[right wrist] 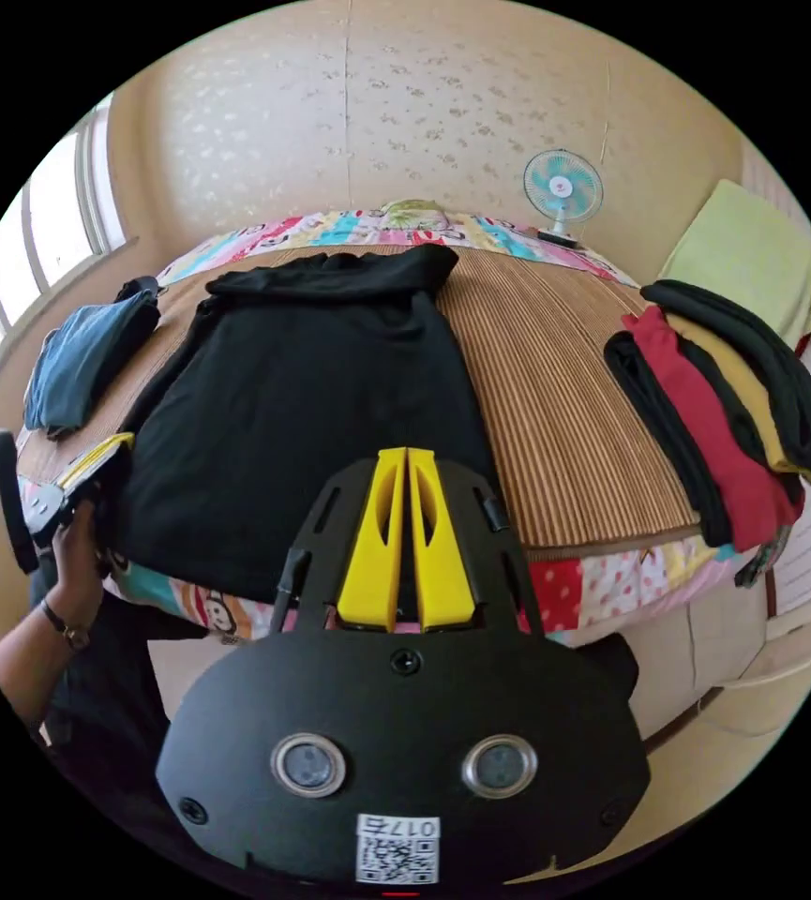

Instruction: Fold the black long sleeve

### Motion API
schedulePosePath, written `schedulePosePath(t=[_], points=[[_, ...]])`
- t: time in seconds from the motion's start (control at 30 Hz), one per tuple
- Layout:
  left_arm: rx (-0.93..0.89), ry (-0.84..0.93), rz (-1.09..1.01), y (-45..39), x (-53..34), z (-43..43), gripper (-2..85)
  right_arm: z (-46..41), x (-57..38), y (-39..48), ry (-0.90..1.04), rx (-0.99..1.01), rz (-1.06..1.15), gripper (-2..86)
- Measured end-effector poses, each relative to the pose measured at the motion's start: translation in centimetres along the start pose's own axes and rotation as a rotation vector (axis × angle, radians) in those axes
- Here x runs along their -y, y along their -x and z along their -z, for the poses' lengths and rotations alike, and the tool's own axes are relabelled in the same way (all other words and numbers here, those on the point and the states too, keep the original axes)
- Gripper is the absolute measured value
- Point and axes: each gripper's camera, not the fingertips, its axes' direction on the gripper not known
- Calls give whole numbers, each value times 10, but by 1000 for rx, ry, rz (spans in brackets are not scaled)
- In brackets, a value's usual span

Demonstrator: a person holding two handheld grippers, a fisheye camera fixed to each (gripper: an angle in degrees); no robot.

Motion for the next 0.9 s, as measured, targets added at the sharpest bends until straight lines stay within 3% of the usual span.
schedulePosePath(t=[0.03,0.07,0.17,0.33,0.43,0.53,0.63,0.73,0.83,0.9], points=[[-7,-2,3,0,2,2,-6,-6,-26,-10,-35,39,-39,3],[-18,-3,6,1,3,4,-6,1,-54,-21,-213,110,-67,3],[-86,-2,16,8,6,13,-6,2,-51,-49,-220,276,-202,3],[-192,-63,22,22,-35,51,12,18,-60,-46,-292,239,-110,4],[-168,-90,3,25,-48,83,41,28,-60,-47,-299,223,-103,4],[-180,2,-24,30,-33,105,102,36,-64,-52,-337,241,-130,5],[-132,-51,19,44,-43,136,142,44,-64,-55,-345,236,-132,5],[-146,-116,103,63,-54,143,124,52,-63,-55,-360,221,-129,6],[-258,82,152,75,-40,103,96,59,-61,-56,-362,208,-125,6],[-271,74,190,80,-40,103,84,65,-57,-56,-342,194,-110,6]])
